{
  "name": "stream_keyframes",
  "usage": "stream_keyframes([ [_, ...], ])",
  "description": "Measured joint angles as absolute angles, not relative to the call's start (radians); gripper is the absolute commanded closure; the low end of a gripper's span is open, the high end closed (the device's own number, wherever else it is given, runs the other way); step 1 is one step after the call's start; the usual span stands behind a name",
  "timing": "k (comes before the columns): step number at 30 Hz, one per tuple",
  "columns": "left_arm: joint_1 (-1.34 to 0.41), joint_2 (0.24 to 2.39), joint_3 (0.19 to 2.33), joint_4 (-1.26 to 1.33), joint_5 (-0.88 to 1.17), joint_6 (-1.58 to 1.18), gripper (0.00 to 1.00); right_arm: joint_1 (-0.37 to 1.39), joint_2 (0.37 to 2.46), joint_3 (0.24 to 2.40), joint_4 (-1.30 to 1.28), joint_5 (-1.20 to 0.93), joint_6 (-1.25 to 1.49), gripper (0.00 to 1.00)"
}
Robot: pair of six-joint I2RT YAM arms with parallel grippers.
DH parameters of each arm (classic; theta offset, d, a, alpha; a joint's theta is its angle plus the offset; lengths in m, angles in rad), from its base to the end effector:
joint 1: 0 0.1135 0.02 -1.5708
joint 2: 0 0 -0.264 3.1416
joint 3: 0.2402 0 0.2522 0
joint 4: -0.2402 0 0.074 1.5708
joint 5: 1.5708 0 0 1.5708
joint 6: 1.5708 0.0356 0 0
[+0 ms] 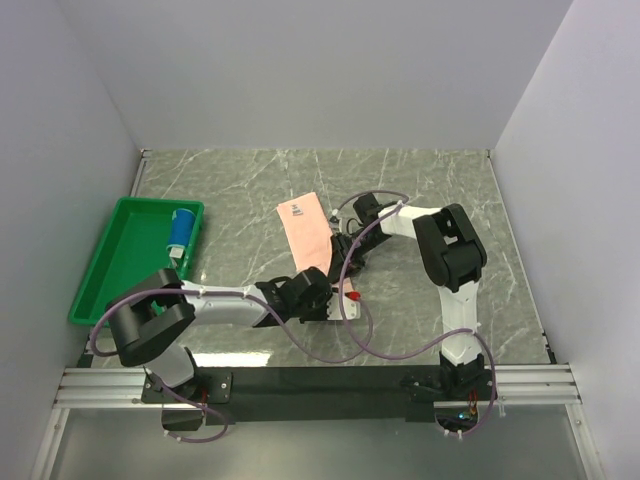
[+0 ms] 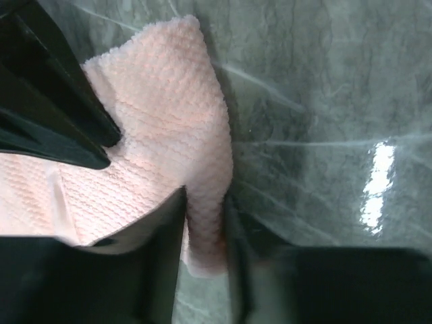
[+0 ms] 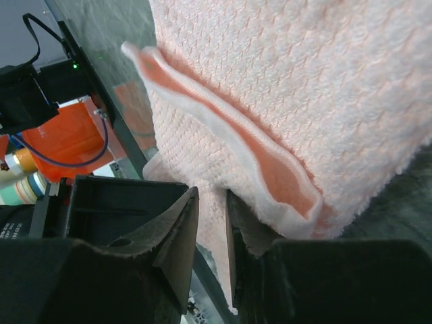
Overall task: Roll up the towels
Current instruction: Roll the towel
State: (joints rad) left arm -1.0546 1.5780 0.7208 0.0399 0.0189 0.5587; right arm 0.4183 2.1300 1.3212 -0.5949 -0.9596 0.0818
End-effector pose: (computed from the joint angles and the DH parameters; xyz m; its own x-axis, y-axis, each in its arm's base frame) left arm 0.1488 -0.2635 0.1516 0.1591 0.7935 -0.5875 0.9336 0.0727 0.3510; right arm 0.3430 0.1844 0.1084 -0.9273 -0.3609 -0.0998 -0.2827 0.5002 0.8184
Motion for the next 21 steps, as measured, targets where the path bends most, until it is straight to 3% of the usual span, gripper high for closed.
stream_keyframes([
  [3,-1.052,1.588,0.734,0.011,0.039,0.556,0.96,0.418,2.130,1.317,-0.592,-0.963,0.081,0.70],
  [5,-1.045,1.580,0.738,-0.014,0.069,0.553,0.99,0.418,2.120,1.290,-0.568,-0.974,0.083,0.69],
  [11,-1.001,1.512,0.738,-0.168,0.251,0.523,0.99,0.439,2.025,1.157,-0.532,-0.968,0.086,0.68],
  [21,-0.885,1.500,0.811,-0.394,0.517,0.460,0.95,0.429,1.972,1.244,-0.550,-0.915,0.054,0.68],
])
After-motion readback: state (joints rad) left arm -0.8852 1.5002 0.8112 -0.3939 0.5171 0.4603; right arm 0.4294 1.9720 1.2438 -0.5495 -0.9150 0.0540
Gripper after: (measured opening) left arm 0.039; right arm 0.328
